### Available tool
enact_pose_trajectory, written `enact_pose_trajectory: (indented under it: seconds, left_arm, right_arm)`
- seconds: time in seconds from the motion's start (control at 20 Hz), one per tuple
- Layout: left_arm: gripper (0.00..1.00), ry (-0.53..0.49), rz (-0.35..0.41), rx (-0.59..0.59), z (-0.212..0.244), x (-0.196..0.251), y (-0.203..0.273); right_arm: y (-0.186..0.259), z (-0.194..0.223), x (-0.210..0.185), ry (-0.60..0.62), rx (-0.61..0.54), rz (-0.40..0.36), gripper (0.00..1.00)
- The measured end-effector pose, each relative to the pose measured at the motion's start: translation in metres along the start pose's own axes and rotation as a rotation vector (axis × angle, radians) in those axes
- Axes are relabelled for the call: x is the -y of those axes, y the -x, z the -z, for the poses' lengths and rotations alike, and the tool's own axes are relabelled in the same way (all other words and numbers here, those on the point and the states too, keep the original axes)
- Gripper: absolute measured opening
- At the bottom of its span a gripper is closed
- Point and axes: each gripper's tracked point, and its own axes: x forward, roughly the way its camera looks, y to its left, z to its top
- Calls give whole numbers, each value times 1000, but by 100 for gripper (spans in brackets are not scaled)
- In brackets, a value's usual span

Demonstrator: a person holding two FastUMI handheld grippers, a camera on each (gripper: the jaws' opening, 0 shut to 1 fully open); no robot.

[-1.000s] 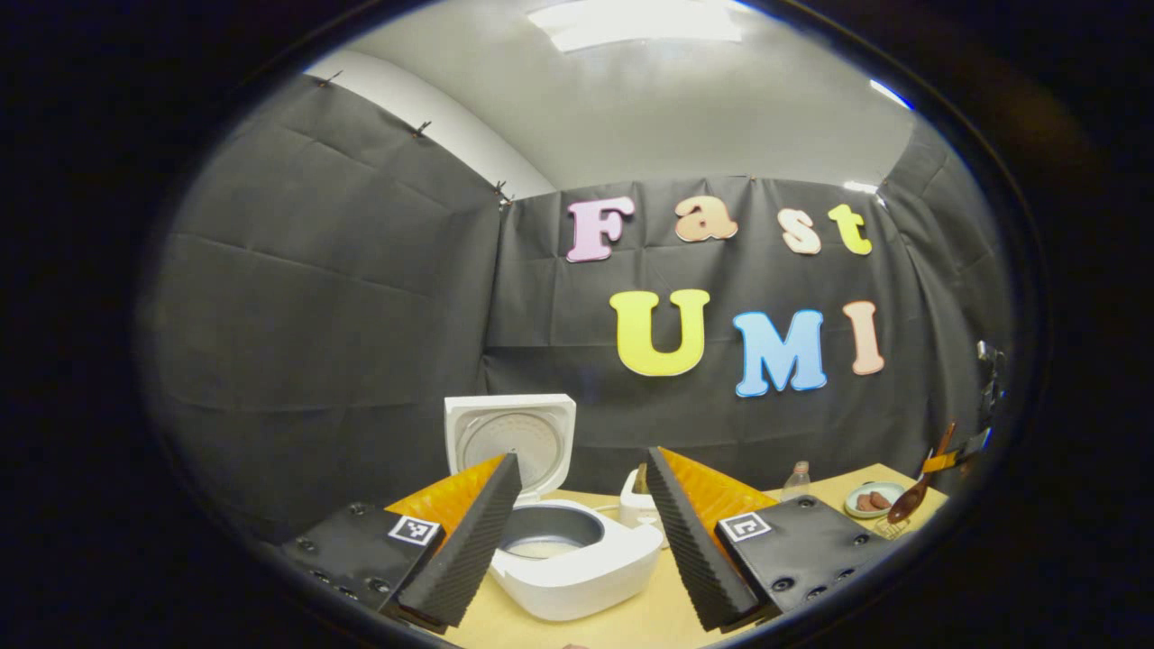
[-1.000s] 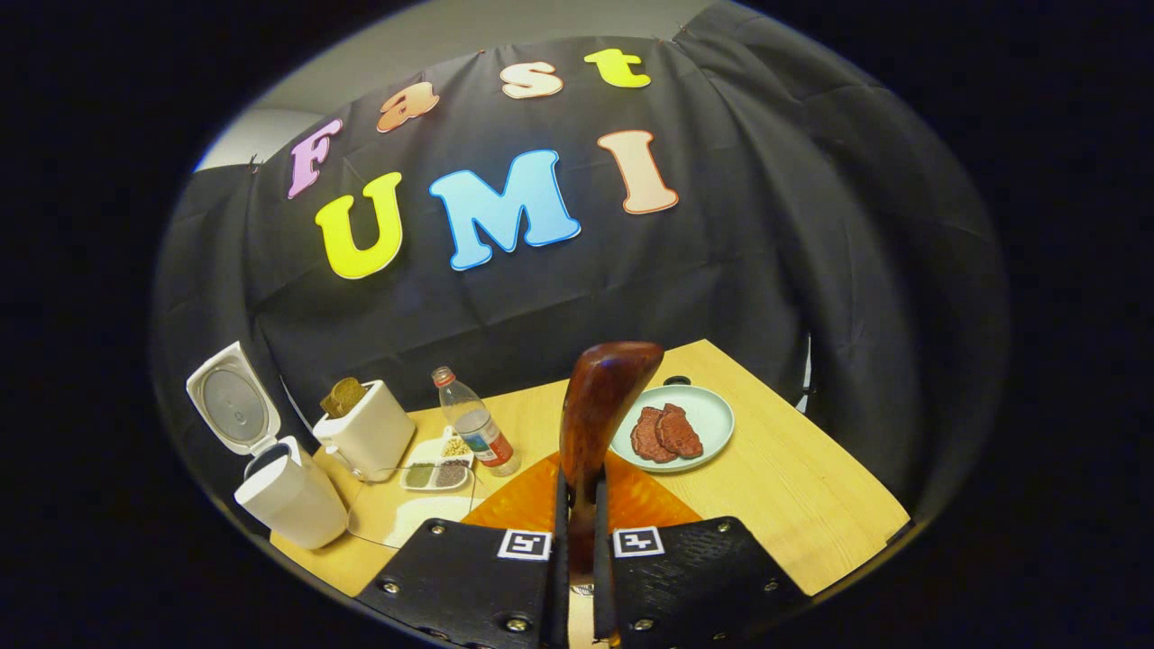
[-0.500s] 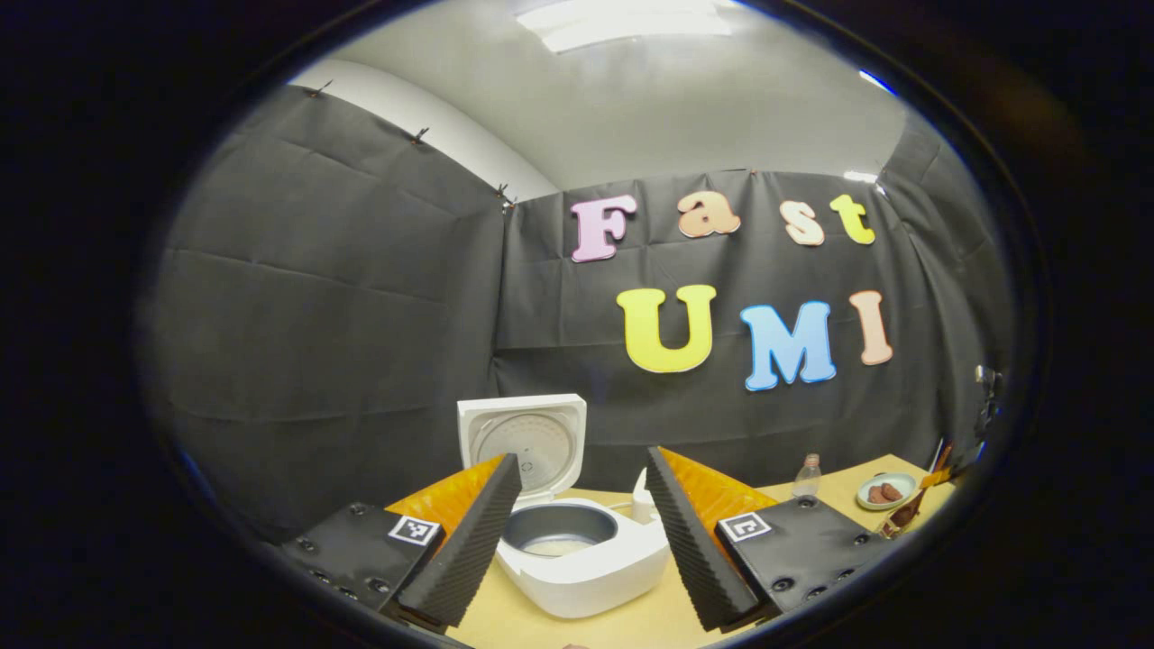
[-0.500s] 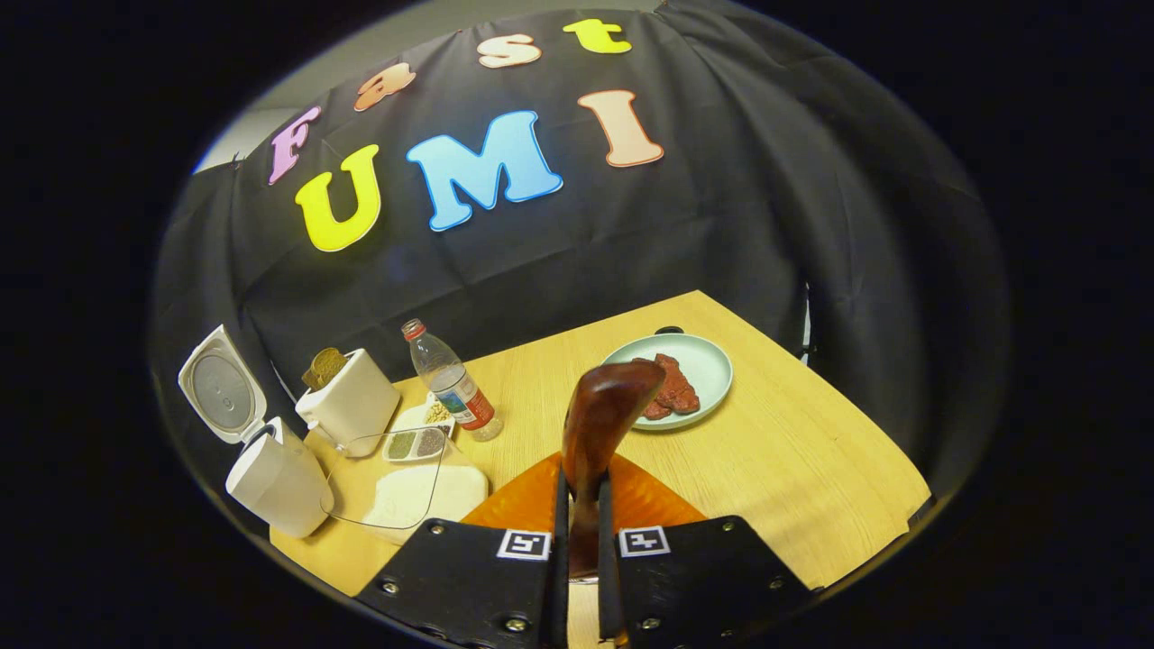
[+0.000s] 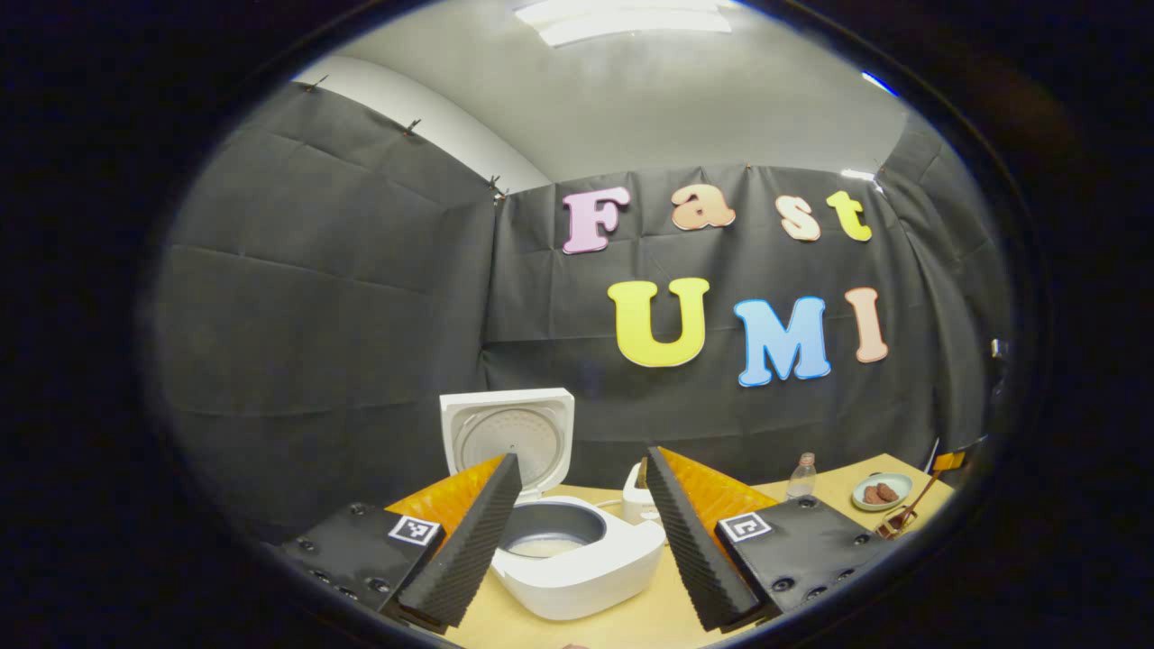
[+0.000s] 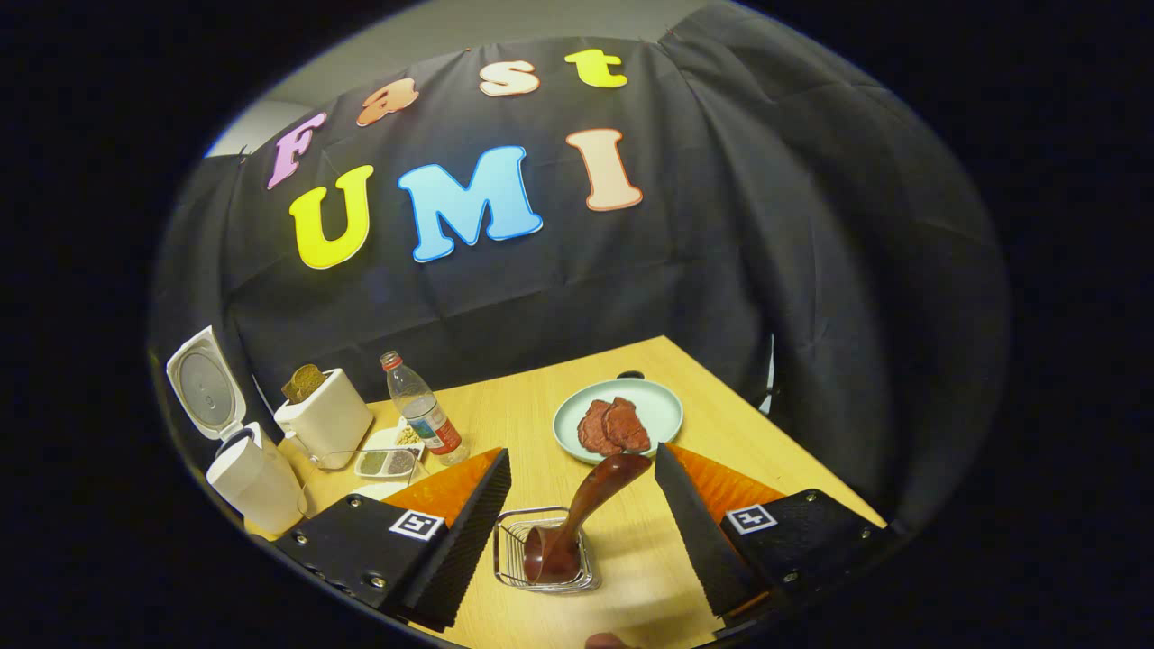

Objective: Close the left gripper, press the button to open the rice cooker; take a wooden spoon from the chopstick holder with the right hand, scoop a spoonful of rice and pour it into the rice cooker, then put the wooden spoon back into the chopstick holder.

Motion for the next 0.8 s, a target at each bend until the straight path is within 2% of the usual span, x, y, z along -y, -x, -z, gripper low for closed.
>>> enact_pose_trajectory:
  seconds: [0.35,0.65,0.7,0.75,0.8]
  left_arm:
    - [96,2,-12,-6,-2,-7,-41]
    - [95,-30,-80,5,-20,-45,-109]
    - [97,-41,-88,11,-26,-51,-123]
    - [97,-57,-96,16,-30,-57,-137]
    - [95,-75,-108,20,-34,-64,-151]
  right_arm:
    - [48,-82,-29,95,185,-54,98]
    - [79,-123,-40,101,297,-27,98]
    - [83,-125,-40,108,305,-14,93]
    - [86,-127,-42,114,312,-5,93]
    - [90,-128,-44,117,320,6,98]
